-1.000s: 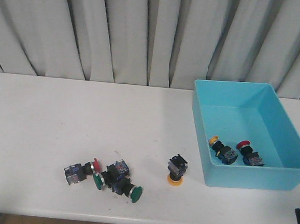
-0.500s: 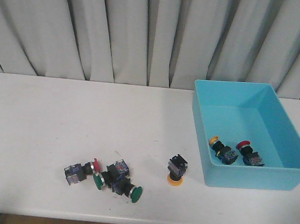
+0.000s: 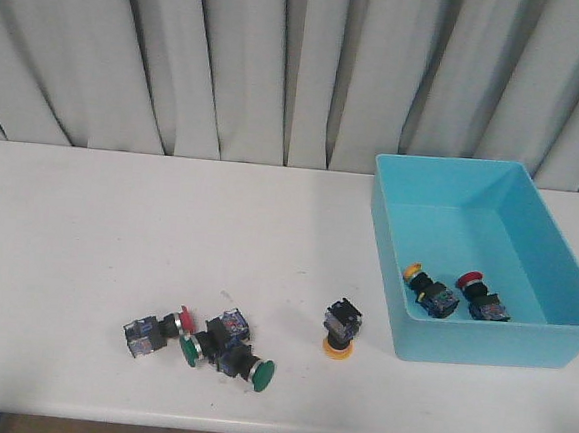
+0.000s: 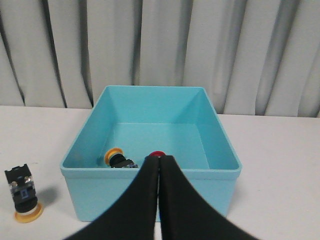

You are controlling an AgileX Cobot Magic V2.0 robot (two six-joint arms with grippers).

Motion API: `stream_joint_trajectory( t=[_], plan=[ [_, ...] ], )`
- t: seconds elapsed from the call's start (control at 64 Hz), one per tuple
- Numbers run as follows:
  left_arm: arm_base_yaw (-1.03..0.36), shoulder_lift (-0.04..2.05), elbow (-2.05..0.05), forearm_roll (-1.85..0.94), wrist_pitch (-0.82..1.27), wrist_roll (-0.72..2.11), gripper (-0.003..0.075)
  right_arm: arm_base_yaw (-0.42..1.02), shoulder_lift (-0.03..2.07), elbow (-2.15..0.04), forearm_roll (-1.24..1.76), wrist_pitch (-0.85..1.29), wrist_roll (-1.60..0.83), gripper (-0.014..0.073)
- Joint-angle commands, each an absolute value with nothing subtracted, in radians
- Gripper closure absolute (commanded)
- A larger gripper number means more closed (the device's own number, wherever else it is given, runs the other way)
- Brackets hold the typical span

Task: Pick red and yellow buttons and place in box

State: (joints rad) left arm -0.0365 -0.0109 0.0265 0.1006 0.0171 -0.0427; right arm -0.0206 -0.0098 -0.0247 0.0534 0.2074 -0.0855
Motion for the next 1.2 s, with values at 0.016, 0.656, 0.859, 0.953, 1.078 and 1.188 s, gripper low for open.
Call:
stream_joint_trajectory(
  t=[0.016,0.656,0.859,0.953,1.078,1.188],
  plan=[
    [-0.036,-0.025,0.075,0.099,-0.058,-0.044,0.0727,-0.024,-0.016,0.001,-0.017,0.034,0.014,0.0600],
    [-0.036,-0.025,0.075,0.099,-0.058,-0.044,0.0727,0.013,-0.022,0.037,0.000,0.000,-0.048,0.0600],
    [-0.036,-0.025,0.075,0.099,-0.058,-0.044,0.0727,0.013,-0.021,0.037,0.000,0.000,-0.048,0.0599],
    [-0.036,-0.025,0.075,0.099,-0.058,-0.044,0.0727,0.013,-0.021,0.037,0.000,0.000,-0.048,0.0599],
    [-0.036,-0.025,0.075,0.099,-0.058,-0.044,0.0727,0.013,-0.021,0.037,0.000,0.000,-0.048,0.0599],
    [-0.036,-0.025,0.075,0.099,-0.058,-0.044,0.0727,0.013,-0.021,0.037,0.000,0.000,-0.048,0.0599]
  ],
)
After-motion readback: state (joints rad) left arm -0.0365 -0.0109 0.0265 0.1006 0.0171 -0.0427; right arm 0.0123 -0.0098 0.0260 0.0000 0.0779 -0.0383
